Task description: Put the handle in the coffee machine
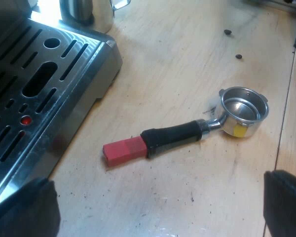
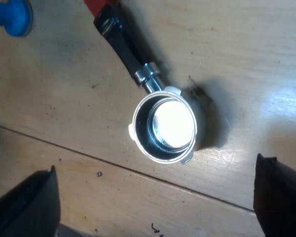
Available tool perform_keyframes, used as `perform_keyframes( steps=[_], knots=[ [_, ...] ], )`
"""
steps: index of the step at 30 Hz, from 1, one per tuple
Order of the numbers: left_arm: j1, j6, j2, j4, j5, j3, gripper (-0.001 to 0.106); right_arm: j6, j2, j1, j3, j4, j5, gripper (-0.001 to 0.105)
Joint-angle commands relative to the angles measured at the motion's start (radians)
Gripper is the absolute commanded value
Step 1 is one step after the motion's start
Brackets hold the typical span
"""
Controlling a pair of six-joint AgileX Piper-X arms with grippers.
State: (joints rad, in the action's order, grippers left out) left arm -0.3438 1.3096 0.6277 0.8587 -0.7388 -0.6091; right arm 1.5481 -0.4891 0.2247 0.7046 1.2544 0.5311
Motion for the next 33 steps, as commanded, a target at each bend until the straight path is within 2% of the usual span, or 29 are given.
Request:
perform_keyframes(
  steps=[1, 6, 9, 11, 15, 16, 21, 22, 23, 25, 27, 28, 29, 30, 32, 33],
  knots=[
    [-0.002, 0.002, 0.031, -0.014, 0.005, -0.005, 0.086, 0.002, -0.029, 0.001, 0.011, -0.017, -0.011, 0.079],
    [-0.002, 0.002, 0.079, -0.015, 0.003, -0.005, 0.086, 0.002, -0.049, 0.016, 0.011, -0.018, -0.041, 0.079],
    [-0.002, 0.002, 0.097, -0.03, 0.001, -0.005, 0.086, -0.006, -0.067, 0.098, 0.011, -0.023, -0.108, 0.079],
    [-0.002, 0.002, 0.103, -0.048, 0.001, -0.005, 0.086, -0.032, -0.079, 0.158, 0.011, -0.027, -0.158, 0.079],
    [-0.002, 0.002, 0.103, -0.059, 0.001, -0.005, 0.086, -0.174, -0.109, 0.321, 0.011, -0.089, -0.257, 0.079],
    [-0.002, 0.002, 0.103, -0.057, 0.001, -0.005, 0.086, -0.192, -0.11, 0.337, 0.011, -0.098, -0.271, 0.079],
    [-0.002, 0.002, 0.103, -0.057, 0.001, -0.005, 0.086, -0.414, -0.116, 0.517, 0.011, -0.176, -0.465, 0.079],
    [-0.002, 0.0, 0.103, -0.057, 0.001, -0.005, 0.086, -0.486, -0.116, 0.553, 0.011, -0.183, -0.51, 0.079],
    [-0.002, 0.001, 0.103, -0.057, 0.001, -0.005, 0.086, -0.528, -0.116, 0.57, 0.011, -0.186, -0.531, 0.079],
    [-0.002, -0.004, 0.103, -0.057, 0.001, -0.005, 0.086, -0.69, -0.116, 0.619, 0.011, -0.189, -0.604, 0.079],
    [-0.002, -0.007, 0.103, -0.057, 0.001, -0.005, 0.086, -0.83, -0.116, 0.656, 0.011, -0.189, -0.624, 0.079],
    [-0.002, -0.011, 0.103, -0.057, 0.001, -0.005, 0.086, -0.854, -0.116, 0.664, 0.011, -0.189, -0.626, 0.079],
    [-0.002, -0.011, 0.103, -0.057, 0.001, -0.005, 0.086, -0.958, -0.127, 0.695, 0.011, -0.189, -0.625, 0.079],
    [-0.002, -0.01, 0.103, -0.057, 0.001, -0.005, 0.086, -0.977, -0.128, 0.698, 0.011, -0.189, -0.625, 0.079],
    [-0.002, -0.01, 0.103, -0.057, 0.001, -0.005, 0.086, -1.063, -0.157, 0.735, 0.011, -0.189, -0.621, 0.079],
    [-0.002, -0.01, 0.103, -0.057, 0.001, -0.005, 0.086, -1.069, -0.164, 0.738, 0.011, -0.189, -0.621, 0.079]
  ],
)
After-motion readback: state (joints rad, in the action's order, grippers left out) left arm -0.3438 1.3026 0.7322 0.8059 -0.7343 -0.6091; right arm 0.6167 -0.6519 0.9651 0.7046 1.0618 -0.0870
